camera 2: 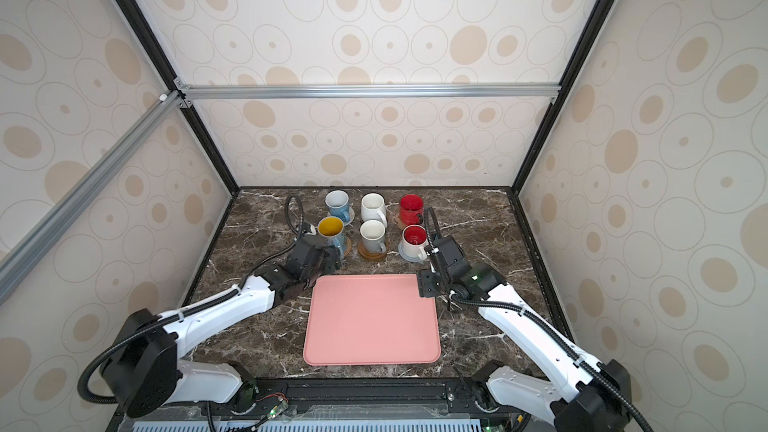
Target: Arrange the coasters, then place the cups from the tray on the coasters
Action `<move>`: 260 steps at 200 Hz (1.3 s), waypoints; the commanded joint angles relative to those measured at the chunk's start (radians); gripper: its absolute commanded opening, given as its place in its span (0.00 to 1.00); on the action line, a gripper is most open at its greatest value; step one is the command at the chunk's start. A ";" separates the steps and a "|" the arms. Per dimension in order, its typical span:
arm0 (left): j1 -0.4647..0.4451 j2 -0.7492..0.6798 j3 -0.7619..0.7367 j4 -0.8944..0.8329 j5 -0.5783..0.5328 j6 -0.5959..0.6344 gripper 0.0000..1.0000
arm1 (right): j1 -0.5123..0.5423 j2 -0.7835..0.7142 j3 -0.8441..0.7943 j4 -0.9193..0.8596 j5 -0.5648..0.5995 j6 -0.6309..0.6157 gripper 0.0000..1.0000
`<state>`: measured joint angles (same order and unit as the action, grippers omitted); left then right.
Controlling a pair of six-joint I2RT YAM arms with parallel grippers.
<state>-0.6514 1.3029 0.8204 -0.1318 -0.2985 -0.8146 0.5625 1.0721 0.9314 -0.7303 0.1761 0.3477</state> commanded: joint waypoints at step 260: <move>0.362 -0.448 -0.810 0.971 -0.345 0.716 1.00 | -0.390 -0.084 -0.656 1.050 0.390 -0.210 1.00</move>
<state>-0.3416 0.7677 0.0196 0.7033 -0.7692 -0.1581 0.2249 0.9123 0.2382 0.1955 0.6552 0.1307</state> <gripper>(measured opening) 0.999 0.997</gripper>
